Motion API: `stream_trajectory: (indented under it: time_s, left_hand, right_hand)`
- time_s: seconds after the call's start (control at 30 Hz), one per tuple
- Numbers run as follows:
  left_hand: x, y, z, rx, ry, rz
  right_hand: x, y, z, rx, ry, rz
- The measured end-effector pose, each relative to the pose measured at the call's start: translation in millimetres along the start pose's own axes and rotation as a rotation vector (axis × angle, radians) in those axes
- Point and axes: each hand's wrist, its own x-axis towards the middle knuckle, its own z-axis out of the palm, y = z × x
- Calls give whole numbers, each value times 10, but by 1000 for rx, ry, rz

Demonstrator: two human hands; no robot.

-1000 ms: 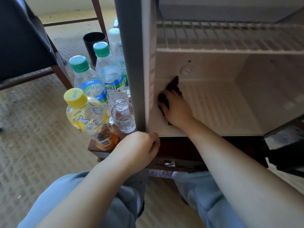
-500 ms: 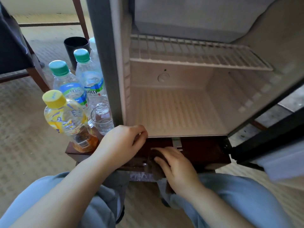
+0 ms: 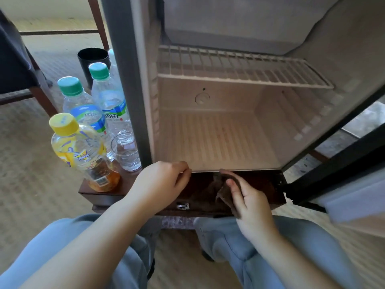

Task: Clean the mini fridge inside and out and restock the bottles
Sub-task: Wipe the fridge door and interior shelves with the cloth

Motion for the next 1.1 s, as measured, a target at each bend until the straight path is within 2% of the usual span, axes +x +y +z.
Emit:
stream_trajectory:
  time_s: [0.03,0.13,0.2,0.3,0.43,0.6,0.7,0.77,0.8,0.83,0.87,0.93,1.1]
  left_hand:
    - [6,22,13,-4,-8,9]
    - [34,23,47,-2,-52,36]
    - [61,23,70,-17,-75,25]
    - [134,42,101,-6,-57,33]
    - [217,85,120,-12,-11,41]
    - [421,120,175,-38,-18,9]
    - [585,170,193,-71,-96,-18]
    - [665,213,206,-83,-147,-17]
    - [692,227,207,-75,-177,-1]
    - [721,237,209,-65,-209,16]
    - [748,239,218,-52,-236,31]
    - [791,217,248,-34,-259,46]
    - [826,126,270,-74,-266,29]
  right_hand:
    - [-8,-3,-7,-2,-12,19]
    - [57,5,-27,-44,125,-7]
    - [70,-8,-4,-99,54,29]
    - [69,26,-35,-67,200,28]
    - [137,-40,-18,-164,35,73]
    - [800,-122,-310,-92,324,137]
    - [1310,-49,-517,-100,412,205]
    - [1479,49,-487,-191,468,218]
    - [1517,109,-410,-288,452,211]
    - [1525,189,-295,-405,368,223]
    - [1508,280,-170,-520,225,257]
    - [1460,463,44,-588,-31,341]
    - [1684,575,-44,-726,-96,209]
